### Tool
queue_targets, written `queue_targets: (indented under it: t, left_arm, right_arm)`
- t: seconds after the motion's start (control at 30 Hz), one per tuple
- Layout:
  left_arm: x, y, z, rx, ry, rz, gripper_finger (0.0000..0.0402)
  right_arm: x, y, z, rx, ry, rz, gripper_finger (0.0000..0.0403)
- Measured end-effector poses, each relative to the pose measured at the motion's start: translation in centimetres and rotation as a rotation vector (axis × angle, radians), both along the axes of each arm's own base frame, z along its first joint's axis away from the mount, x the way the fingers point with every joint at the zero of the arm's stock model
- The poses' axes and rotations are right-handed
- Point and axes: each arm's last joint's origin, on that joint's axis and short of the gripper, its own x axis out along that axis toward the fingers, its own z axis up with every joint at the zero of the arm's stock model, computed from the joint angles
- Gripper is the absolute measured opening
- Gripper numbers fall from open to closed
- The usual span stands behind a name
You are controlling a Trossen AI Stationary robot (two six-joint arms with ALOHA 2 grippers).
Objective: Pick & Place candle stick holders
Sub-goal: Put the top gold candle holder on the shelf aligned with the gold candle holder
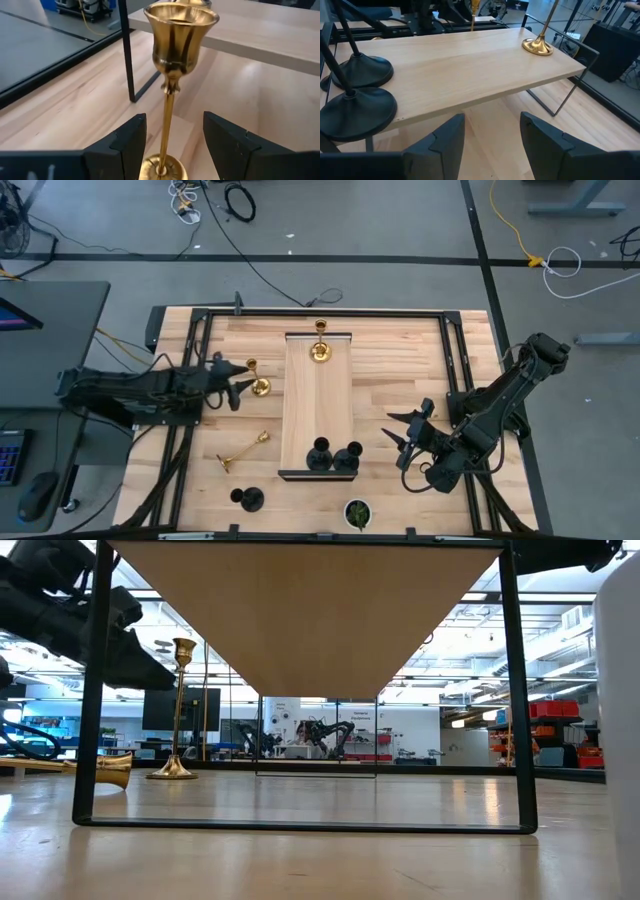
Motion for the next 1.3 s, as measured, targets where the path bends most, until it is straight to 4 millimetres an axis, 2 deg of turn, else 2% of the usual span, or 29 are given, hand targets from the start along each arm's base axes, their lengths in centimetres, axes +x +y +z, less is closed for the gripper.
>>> queue_targets:
  t: [0.53, 0.7, 0.97, 1.17, 1.3]
  left_arm:
    - [2.2, 0.2, -0.8, 0.032, 0.051, 0.051, 0.0189]
    - [2.3, 0.2, -1.1, 0.041, 0.07, 0.07, 0.014]
    - [2.5, 0.2, -0.9, 0.054, 0.056, 0.049, 0.002]
    - [2.5, 0.2, -0.9, 0.056, 0.057, 0.049, 0.0025]
    - [2.5, 0.2, -0.9, 0.056, 0.056, 0.052, 0.0014]
  right_arm:
    - [0.0, 0.0, 0.0, -0.021, 0.009, 0.012, 0.0191]
    - [0.1, 0.0, 0.0, -0.022, 0.008, 0.013, 0.0191]
    - [0.1, 0.1, 0.1, -0.02, 0.007, 0.013, 0.0191]
    - [0.1, 0.1, 0.1, -0.02, 0.007, 0.013, 0.0191]
    - [0.1, 0.1, 0.1, -0.019, 0.006, 0.013, 0.0191]
